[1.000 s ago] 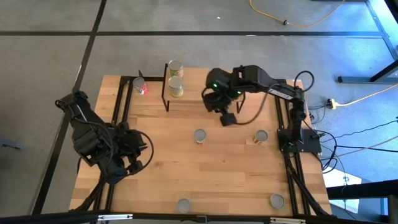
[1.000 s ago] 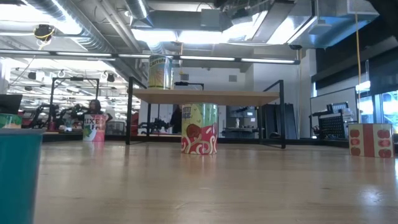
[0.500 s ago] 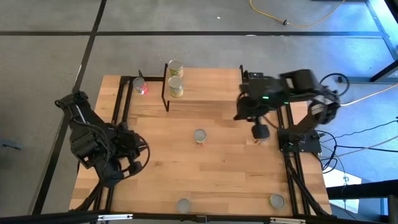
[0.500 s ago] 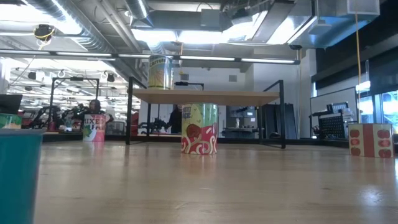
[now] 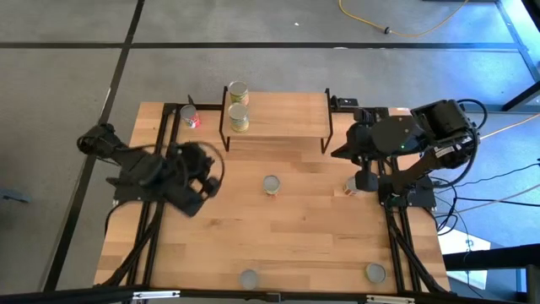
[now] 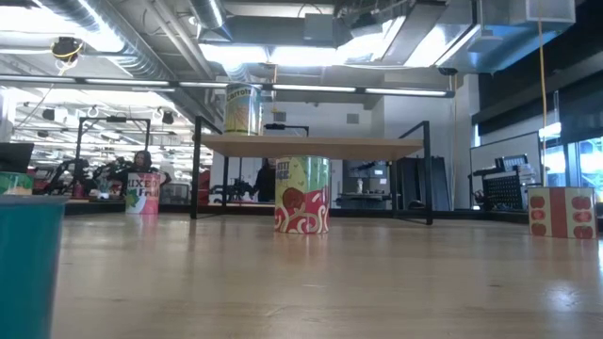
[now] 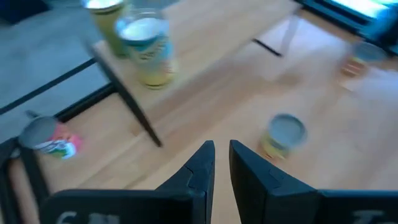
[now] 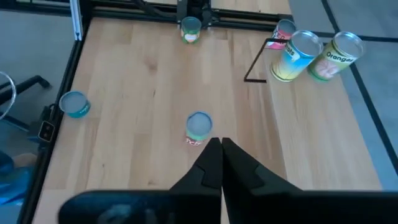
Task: Pick and place cans onto a shelf
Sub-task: Move the canned mixed fruits to the center of the table
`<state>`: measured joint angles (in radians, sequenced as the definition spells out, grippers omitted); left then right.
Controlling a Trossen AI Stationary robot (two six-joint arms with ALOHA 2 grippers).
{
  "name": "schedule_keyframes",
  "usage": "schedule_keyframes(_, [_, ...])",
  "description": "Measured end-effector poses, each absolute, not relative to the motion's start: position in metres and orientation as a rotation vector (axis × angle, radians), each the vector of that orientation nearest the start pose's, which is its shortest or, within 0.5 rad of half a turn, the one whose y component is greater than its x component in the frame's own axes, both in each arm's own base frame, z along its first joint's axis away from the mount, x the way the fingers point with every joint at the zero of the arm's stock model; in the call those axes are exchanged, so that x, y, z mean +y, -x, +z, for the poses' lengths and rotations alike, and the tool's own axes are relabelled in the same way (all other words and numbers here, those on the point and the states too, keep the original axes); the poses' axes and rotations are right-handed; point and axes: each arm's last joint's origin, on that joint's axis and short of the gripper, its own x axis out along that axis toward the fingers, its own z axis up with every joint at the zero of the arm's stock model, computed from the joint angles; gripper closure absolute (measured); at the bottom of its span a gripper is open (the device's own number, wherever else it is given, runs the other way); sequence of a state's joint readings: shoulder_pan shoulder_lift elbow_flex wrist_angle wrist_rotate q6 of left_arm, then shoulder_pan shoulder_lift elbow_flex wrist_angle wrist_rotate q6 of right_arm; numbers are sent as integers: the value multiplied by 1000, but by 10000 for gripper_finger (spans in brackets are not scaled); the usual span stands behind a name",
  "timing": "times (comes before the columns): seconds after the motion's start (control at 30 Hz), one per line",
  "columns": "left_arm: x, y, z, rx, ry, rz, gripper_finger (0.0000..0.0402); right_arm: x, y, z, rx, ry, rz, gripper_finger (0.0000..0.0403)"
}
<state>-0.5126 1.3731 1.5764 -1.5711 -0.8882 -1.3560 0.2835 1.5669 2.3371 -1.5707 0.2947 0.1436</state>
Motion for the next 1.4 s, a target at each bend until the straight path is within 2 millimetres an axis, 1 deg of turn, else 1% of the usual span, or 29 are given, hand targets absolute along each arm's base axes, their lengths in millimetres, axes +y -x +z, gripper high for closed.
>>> schedule_keyframes(0.17, [-47,-209,386,591,394,1046,360,53,-213,513,758,96,-95,402])
schedule_keyframes(0.27, [-27,-213,386,639,388,1104,360,51,-211,514,752,121,-93,402])
schedule_keyframes(0.37, [-6,-214,384,701,402,1154,360,48,-201,515,744,150,-84,402])
schedule_keyframes(0.47, [16,-214,384,730,443,1224,360,41,-185,513,743,157,-126,402])
schedule_keyframes(0.57, [38,-211,383,746,504,1299,360,35,-167,508,754,153,-150,402])
schedule_keyframes(0.63, [52,-208,383,758,546,1342,360,30,-157,503,755,154,-198,402])
schedule_keyframes(0.8, [82,-198,382,759,648,1455,360,22,-140,490,779,156,-262,402])
schedule_keyframes(0.97, [112,-183,380,772,816,1535,360,20,-132,478,806,156,-293,402])
schedule_keyframes(1.07, [129,-174,379,794,872,1568,360,17,-128,474,799,149,-339,402])
schedule_keyframes(1.3, [160,-167,369,785,1018,1621,360,14,-119,472,764,104,-420,402])
schedule_keyframes(1.4, [176,-168,362,817,1014,1619,360,13,-117,472,758,97,-423,402])
